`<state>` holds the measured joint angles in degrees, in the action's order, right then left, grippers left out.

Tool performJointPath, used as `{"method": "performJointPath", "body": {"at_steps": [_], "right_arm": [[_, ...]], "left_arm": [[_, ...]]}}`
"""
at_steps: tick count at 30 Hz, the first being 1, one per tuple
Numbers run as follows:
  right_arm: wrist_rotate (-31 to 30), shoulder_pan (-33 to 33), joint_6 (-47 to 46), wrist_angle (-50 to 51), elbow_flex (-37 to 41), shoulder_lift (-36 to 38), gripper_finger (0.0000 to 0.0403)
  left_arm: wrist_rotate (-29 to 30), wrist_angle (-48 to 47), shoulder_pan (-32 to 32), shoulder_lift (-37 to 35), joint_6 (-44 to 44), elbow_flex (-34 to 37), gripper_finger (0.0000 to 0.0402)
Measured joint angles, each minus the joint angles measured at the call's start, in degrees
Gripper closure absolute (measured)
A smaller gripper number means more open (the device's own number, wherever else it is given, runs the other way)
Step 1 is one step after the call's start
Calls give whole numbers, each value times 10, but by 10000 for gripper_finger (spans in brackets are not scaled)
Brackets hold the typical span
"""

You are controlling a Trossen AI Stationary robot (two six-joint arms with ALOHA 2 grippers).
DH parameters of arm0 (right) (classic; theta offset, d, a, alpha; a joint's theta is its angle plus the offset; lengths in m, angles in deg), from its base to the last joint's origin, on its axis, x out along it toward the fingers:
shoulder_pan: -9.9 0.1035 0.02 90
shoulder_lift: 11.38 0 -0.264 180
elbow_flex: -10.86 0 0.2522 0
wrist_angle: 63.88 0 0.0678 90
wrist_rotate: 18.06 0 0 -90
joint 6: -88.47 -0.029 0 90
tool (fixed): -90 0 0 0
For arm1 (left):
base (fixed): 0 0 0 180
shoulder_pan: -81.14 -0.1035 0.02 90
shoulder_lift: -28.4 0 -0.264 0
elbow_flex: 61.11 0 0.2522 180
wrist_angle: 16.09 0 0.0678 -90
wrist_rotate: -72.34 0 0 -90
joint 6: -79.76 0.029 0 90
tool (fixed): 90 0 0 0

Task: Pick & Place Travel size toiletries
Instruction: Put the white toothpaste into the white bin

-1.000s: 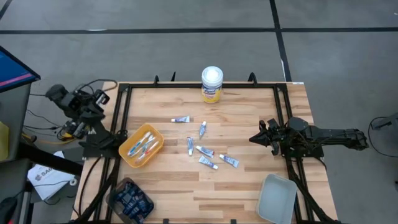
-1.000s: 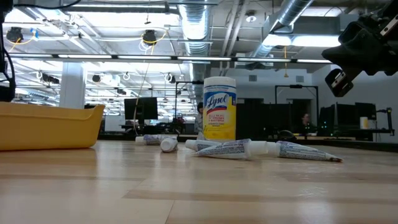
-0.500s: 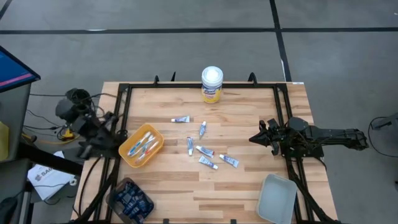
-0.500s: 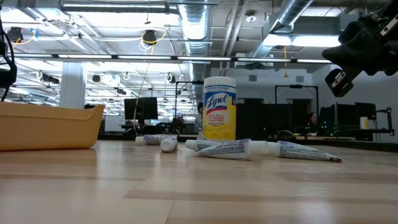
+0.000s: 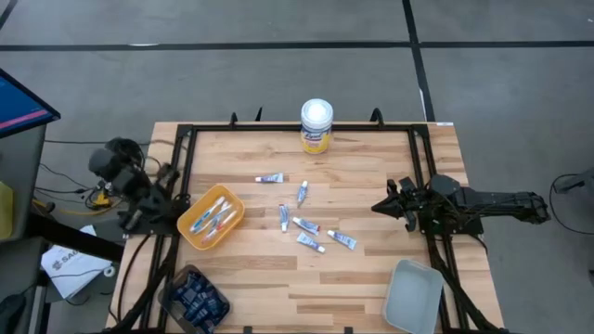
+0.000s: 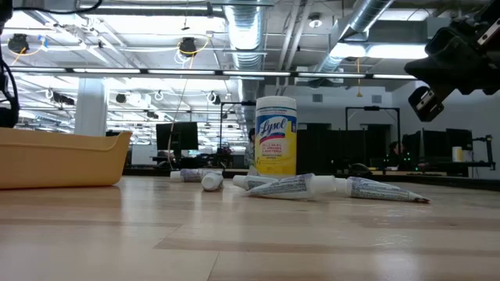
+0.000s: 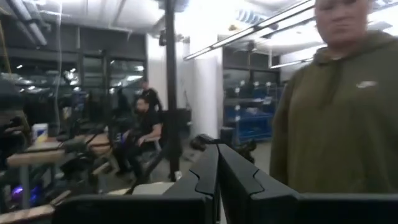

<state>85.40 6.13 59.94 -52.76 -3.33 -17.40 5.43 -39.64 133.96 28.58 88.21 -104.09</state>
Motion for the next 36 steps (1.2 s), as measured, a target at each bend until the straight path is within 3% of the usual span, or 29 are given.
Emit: {"method": "performJointPath", "body": {"at_steps": [5,12,18,23,32,36], "right_arm": [[0,0,0,0,0,0,403],[0,0,0,0,0,0,403],[0,0,0,0,0,1,403],[0,0,0,0,0,1,403],[0,0,0,0,0,1,403],[0,0,0,0,0,1,403]], "left_arm": [[-68,128,0,-1,-6,117,400],[-81,357,-1,-2,-11,290,400],[-98,344,-35,-2,4,289,400],[-68,318,-132,-2,-8,289,400],[-140,218,-350,-2,-106,289,400],[-235,160,-435,-2,-144,289,400]]}}
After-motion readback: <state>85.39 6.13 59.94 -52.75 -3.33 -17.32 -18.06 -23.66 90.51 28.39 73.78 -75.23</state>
